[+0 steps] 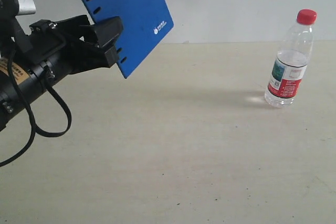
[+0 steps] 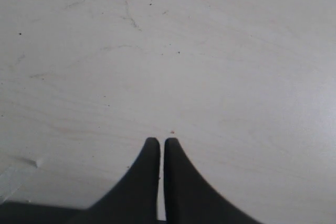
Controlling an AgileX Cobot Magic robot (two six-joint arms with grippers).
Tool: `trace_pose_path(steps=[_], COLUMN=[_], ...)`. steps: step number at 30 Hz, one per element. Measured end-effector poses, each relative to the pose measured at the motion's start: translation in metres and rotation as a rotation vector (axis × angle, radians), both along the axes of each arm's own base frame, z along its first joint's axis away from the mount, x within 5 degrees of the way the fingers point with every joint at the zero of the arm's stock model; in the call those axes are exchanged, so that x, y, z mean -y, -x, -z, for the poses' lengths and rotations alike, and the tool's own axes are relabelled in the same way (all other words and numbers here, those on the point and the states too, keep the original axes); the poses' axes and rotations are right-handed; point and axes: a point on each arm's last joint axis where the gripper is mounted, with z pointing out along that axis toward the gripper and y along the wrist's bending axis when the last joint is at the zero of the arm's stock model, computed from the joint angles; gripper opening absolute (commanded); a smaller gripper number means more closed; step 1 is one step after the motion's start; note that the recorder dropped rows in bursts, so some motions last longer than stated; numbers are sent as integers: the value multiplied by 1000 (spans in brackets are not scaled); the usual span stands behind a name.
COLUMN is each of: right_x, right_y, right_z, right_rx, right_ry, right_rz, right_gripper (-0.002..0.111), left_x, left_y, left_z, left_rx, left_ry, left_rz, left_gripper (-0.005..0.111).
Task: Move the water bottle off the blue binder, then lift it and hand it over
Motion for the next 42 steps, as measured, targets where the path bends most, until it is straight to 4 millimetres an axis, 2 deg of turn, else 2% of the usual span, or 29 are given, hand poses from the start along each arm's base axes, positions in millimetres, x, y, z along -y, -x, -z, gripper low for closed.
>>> trace_pose_path(steps=[17,19,23,24,25,26,29,31,34,37,40,42], right_x=[1,3,7,10,11,12,14,17,22,25,27,28], right_y=[-1,-1,-3,-4,-3,0,9,22,36,41,43,44], right_z=[0,-1,-6,-12,-16,-26,-42,-53,-57,-54,-52,-51], right_rx=[6,16,104,193,250,381,557,664,697,665,626,612], right_ry=[13,26,43,36,27,-7,-55,-88,-80,-61,-46,-40], right_rz=[2,21,85,126,139,144,126,124,145,171,200,207], right_gripper=[0,0,0,0,0,0,0,0,0,0,0,0], left_x=[-1,-3,-14,-22,-27,-36,-48,-56,-57,-56,-71,-80], left_y=[2,8,31,45,51,61,69,77,80,72,61,62], left_z=[-4,-14,-49,-69,-78,-93,-107,-118,-123,-118,-112,-114], left_rx=[-1,3,65,127,161,224,289,351,403,386,437,453], left_ry=[-7,-16,-18,16,33,64,96,130,160,131,-70,-140], left_rz=[5,23,64,66,65,54,22,8,4,-7,-59,-95], left_gripper=[62,62,62,62,62,62,62,62,62,62,62,62])
